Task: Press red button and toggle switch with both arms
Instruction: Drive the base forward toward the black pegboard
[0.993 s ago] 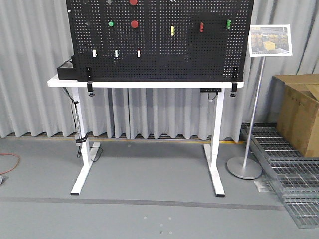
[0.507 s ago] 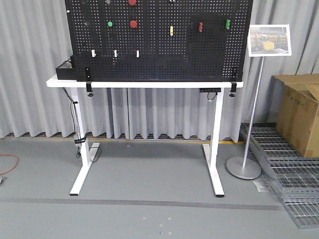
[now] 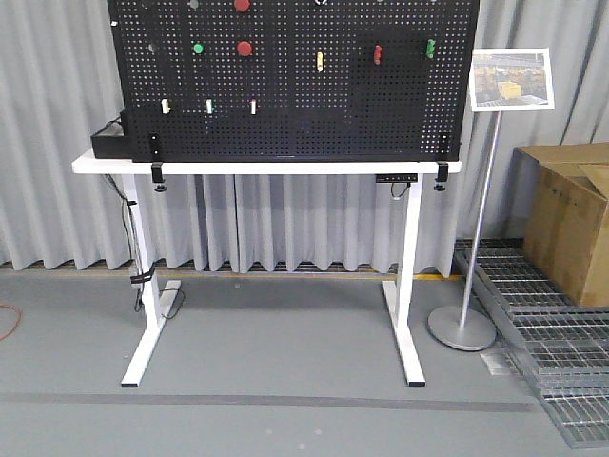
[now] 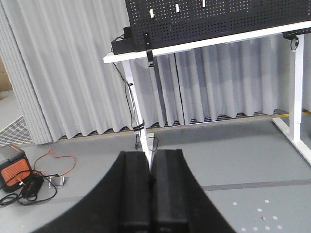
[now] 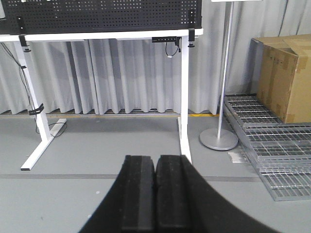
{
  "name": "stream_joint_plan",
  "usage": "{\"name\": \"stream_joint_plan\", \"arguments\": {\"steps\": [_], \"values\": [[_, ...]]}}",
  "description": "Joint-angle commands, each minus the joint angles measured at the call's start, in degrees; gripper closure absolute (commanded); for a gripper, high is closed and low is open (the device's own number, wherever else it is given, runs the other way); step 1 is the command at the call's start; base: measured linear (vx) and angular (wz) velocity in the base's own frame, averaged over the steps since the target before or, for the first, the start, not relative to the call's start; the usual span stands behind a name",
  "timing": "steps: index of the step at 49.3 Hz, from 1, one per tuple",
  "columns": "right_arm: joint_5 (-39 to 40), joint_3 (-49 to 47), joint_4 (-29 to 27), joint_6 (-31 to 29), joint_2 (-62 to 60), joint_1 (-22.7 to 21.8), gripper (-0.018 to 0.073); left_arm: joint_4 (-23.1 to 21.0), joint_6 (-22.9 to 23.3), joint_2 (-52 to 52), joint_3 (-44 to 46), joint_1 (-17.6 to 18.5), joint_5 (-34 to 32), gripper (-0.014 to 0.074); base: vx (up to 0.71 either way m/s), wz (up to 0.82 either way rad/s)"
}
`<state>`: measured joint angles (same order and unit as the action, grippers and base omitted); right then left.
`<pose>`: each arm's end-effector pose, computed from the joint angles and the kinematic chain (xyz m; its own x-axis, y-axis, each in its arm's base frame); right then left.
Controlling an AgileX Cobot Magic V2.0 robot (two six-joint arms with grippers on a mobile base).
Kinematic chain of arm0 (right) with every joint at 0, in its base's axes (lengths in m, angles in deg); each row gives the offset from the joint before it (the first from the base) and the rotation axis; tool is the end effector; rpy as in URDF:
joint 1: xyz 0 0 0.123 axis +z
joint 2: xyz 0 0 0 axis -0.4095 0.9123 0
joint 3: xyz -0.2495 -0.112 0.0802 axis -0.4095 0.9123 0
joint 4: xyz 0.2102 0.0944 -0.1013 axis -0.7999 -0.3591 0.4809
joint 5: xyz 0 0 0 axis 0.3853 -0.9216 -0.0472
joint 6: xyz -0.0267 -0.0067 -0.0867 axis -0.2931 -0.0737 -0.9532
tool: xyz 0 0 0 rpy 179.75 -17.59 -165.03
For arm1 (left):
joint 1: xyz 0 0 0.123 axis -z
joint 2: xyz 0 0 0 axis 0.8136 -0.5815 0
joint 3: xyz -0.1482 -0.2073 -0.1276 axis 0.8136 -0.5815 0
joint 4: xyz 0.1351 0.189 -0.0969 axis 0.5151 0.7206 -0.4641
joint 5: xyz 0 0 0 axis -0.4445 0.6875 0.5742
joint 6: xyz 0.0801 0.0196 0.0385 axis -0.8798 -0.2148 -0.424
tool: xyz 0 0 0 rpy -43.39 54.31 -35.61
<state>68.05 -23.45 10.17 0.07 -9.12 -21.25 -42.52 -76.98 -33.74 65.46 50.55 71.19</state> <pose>0.0563 0.0009 0.1869 -0.1163 0.0164 -0.9931 -0.0259 0.9995 0.0195 0.0567 0.0035 0.1958 -0.0345 0.1591 -0.9867 -0.0598 0.9851 0.1610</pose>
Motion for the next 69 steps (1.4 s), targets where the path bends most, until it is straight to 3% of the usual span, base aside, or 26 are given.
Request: {"name": "stream_joint_plan", "arguments": {"steps": [1,34,69], "values": [[4.59,0.69,0.3,-0.29,-0.93,-0.33,0.0563,-0.19,0.34,0.39,-1.98,-0.03,-4.85,0.0595,0.19,-0.01],[4.53,0.69,0.3,-0.31,-0.93,-0.33,0.0563,-0.19,0.34,0.39,-1.98,-0.03,-4.85,0.0595,0.27,-0.01],[4.53,0.69,0.3,-0.31,-0.93,-0.33,0.0563,-0.19,0.34,0.39,-1.98,-0.03,-4.85,0.0595,0.45,0.04]]}}
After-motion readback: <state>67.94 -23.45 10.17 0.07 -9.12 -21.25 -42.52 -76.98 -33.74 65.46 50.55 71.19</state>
